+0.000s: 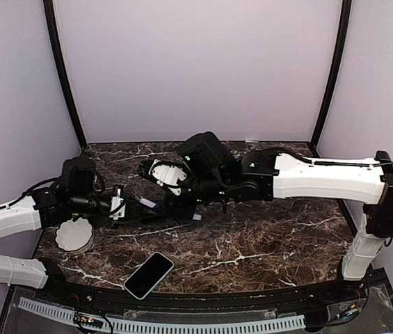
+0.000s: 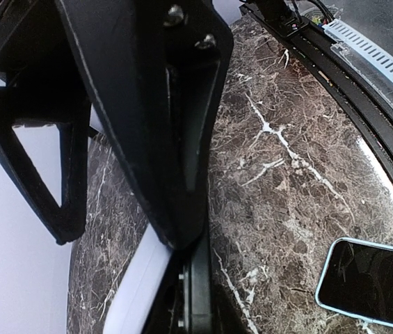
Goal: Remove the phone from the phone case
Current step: Remove the phone case from the phone.
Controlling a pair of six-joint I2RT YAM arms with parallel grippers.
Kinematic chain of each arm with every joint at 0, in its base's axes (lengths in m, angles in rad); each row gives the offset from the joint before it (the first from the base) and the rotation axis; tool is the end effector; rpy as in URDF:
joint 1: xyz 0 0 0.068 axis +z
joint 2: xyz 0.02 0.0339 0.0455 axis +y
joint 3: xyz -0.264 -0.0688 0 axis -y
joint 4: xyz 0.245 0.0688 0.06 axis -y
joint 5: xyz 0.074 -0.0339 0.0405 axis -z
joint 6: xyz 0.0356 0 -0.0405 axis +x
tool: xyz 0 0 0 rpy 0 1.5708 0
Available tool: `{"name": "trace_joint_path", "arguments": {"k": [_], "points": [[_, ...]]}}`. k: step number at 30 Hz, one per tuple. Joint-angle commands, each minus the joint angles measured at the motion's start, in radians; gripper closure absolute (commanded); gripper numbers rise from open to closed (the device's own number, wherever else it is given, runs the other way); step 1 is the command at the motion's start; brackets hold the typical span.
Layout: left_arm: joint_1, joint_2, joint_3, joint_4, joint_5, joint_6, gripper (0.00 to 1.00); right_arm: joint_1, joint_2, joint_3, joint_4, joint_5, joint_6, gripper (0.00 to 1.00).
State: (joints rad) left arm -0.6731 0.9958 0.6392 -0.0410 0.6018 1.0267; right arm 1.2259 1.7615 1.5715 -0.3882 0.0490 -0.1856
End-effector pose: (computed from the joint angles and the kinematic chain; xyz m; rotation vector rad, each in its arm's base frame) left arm 0.1612 -0.1543 0.2657 1.6610 0.9455 -0.3530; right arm 0.1415 0.3888 0.3255 -1.4045 1.6931 0.5452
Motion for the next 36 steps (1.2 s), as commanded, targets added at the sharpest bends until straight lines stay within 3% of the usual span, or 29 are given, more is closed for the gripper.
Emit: {"name": "trace_joint_path", "arguments": {"k": [1,21,36], "points": [[-0.010,-0.017,0.043,0.046,0.029,-0.015,1.00,0.006,0.024,0.043,-0.032,0.037,0.002,0.37],[-0.014,-0.022,0.051,0.048,0.013,-0.047,1.00,0.009,0.068,0.071,-0.091,0.198,-0.012,0.56],[-0.014,-0.035,0.047,0.068,0.036,-0.063,1.00,0.020,0.106,0.067,-0.113,0.298,-0.001,0.59]]}}
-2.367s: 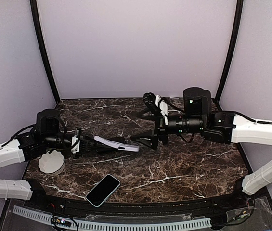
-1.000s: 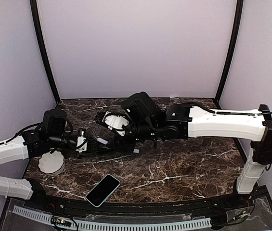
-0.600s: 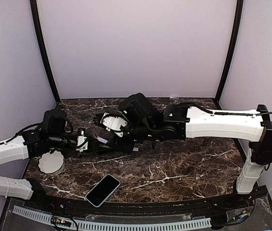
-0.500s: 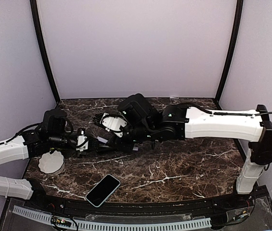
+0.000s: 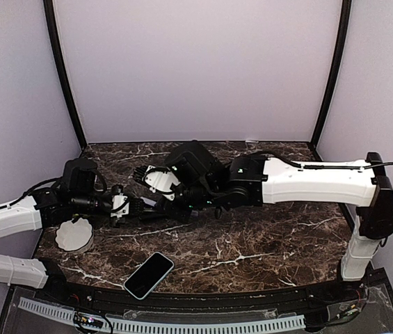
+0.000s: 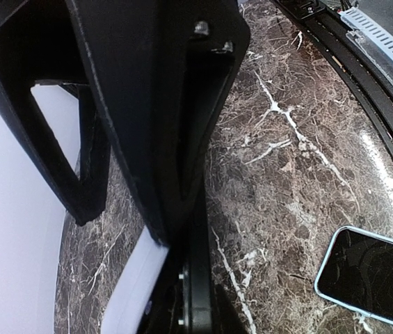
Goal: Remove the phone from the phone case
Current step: Remove the phone case from the phone.
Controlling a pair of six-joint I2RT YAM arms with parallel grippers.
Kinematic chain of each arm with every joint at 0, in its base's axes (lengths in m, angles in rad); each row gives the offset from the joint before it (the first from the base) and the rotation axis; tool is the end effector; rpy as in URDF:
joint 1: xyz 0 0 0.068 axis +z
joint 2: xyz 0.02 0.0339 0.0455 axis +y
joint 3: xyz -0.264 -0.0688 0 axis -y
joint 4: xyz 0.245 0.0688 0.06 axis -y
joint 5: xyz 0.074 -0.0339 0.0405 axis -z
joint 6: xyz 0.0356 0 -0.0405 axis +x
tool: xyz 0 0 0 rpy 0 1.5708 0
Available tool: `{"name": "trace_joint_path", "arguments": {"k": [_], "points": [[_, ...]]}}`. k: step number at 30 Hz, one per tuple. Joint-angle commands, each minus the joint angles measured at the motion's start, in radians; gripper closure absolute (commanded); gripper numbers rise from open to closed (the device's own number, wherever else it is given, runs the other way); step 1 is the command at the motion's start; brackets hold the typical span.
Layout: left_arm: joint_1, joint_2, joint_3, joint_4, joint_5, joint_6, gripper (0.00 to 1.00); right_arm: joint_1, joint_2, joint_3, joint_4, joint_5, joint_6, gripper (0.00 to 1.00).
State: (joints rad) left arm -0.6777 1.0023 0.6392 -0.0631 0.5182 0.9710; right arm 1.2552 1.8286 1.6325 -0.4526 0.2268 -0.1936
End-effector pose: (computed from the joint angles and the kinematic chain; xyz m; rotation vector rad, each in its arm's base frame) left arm 0.1632 -0.1540 0.2617 1.6355 1.0653 -0.3234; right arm 0.1398 0.4024 0.3142 -1.3756 1.7439 0.3399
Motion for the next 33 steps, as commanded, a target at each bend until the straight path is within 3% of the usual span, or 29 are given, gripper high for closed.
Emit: {"name": "trace_joint_path", "arguments": {"k": [1,9,17,33], "points": [[-0.009,-0.045,0.044,0.094,0.129,-0.010,1.00,-0.010,0.042,0.009,-0.054,0.120,0.007,0.60],[-0.009,-0.049,0.040,0.099,0.123,-0.010,1.00,-0.010,0.045,-0.006,-0.062,-0.021,0.009,0.60],[-0.010,-0.063,0.034,0.104,0.147,-0.003,1.00,-0.013,0.069,0.015,-0.067,0.115,0.014,0.64],[-0.009,-0.074,0.024,0.113,0.136,0.011,1.00,-0.013,0.075,-0.001,-0.111,0.024,0.037,0.66]]}}
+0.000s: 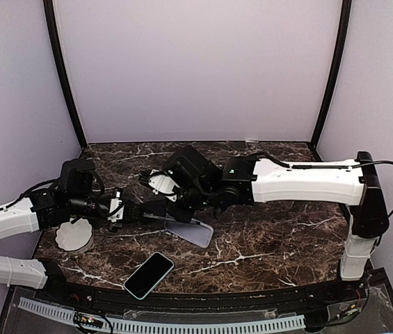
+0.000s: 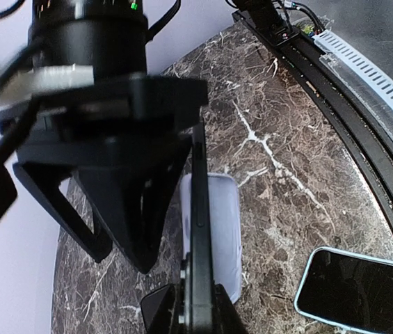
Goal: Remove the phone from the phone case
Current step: Remove the phone case from the phone.
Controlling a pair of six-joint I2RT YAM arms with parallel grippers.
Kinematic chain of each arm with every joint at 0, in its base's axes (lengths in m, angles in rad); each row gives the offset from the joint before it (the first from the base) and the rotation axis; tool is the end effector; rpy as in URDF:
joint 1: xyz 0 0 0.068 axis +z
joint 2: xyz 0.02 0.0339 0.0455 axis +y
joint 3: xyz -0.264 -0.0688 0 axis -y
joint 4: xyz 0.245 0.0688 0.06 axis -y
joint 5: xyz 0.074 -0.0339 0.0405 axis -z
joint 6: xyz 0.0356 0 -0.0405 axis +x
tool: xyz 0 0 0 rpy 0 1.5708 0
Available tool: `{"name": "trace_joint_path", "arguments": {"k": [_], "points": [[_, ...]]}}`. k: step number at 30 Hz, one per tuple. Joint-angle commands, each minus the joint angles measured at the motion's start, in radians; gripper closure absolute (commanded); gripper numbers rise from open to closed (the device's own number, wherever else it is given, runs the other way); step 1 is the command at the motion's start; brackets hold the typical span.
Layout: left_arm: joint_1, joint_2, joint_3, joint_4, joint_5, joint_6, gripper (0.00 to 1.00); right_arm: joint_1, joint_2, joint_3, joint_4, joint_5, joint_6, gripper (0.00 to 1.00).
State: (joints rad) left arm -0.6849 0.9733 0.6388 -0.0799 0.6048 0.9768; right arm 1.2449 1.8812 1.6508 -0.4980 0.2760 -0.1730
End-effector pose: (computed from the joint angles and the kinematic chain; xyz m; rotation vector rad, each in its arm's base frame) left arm 0.1554 -0.1530 0.2664 1.6555 0.9904 -0.4040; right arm 0.1480 0.4077 0.2953 -1.3729 1.8180 0.2487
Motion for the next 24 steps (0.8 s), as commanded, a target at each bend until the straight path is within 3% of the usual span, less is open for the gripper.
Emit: {"name": "trace_joint_path", "arguments": {"k": [1,8,24], "points": [[-0.002,-0.043,0.024,0.128,0.048,0.006,1.00,-0.002,0.015,-0.022,-0.059,-0.041,0.021,0.66],[-0.002,-0.039,0.027,0.120,0.050,0.008,1.00,-0.022,-0.041,-0.030,-0.010,-0.080,0.064,0.65],[-0.002,-0.024,0.041,0.107,0.055,-0.017,1.00,-0.282,-0.272,-0.263,0.017,-0.374,0.098,0.56]]}}
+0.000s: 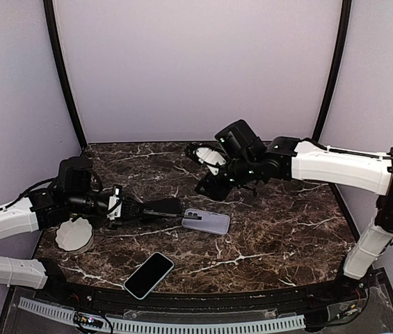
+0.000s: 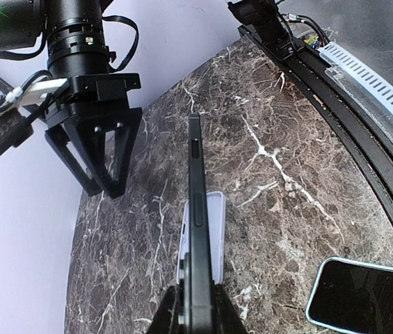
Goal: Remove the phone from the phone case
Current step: Remove the phone case from the phone, then pass from the left arm to the right
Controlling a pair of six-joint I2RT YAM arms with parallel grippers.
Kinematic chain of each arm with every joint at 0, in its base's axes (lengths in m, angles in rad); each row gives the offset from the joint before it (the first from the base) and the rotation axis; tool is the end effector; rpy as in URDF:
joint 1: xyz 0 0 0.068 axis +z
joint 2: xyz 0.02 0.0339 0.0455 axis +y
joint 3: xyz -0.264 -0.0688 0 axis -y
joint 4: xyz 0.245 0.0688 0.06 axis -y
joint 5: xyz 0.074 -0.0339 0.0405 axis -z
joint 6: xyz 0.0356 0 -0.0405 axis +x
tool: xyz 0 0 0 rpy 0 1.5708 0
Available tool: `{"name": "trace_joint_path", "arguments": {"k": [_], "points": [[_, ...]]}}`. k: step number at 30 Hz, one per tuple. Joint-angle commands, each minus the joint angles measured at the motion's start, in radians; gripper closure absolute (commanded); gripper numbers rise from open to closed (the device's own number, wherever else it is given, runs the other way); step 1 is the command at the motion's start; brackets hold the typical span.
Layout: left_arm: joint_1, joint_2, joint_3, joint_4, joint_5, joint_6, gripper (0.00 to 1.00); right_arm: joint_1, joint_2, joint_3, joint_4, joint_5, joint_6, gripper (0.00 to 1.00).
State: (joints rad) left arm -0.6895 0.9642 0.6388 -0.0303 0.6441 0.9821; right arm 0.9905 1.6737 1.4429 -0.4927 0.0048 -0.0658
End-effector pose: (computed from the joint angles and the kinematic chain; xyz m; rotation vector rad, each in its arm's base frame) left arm 0.1537 -0.1545 0.2732 1.6381 0.9099 -0.4175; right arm 0.2093 0.3189 0.3059 -1.1771 2.0225 0.4657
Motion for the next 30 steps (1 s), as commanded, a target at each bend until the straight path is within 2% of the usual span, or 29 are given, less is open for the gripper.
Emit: {"name": "trace_joint_path", "arguments": {"k": [1,6,8,15,20,23,24,30], "points": [[0.002,-0.012,0.043,0.055,0.009,-0.025,1.00,-0.041,-0.091,-0.086,0.023,-0.111,-0.024,0.55],[0.002,0.013,0.061,0.055,-0.032,-0.057,1.00,-0.070,-0.222,-0.240,0.044,-0.148,-0.167,0.51],[0.003,0.023,0.067,0.055,-0.031,-0.066,1.00,-0.070,-0.266,-0.306,0.075,-0.185,-0.220,0.44],[0.004,0.039,0.065,0.087,-0.021,-0.094,1.00,-0.051,-0.411,-0.528,0.338,-0.263,-0.319,0.35],[0.003,0.015,0.017,0.107,0.013,0.003,1.00,-0.043,-0.413,-0.498,0.363,-0.398,-0.322,0.28],[0.003,-0.020,-0.024,0.135,0.024,0.067,1.00,-0.044,-0.397,-0.458,0.335,-0.458,-0.241,0.04],[0.003,-0.026,-0.037,0.140,0.024,0.086,1.00,-0.044,-0.391,-0.443,0.319,-0.483,-0.216,0.02],[-0.005,-0.053,-0.062,0.170,0.034,0.175,1.00,-0.051,-0.291,-0.301,0.082,-0.725,-0.202,0.01]]}}
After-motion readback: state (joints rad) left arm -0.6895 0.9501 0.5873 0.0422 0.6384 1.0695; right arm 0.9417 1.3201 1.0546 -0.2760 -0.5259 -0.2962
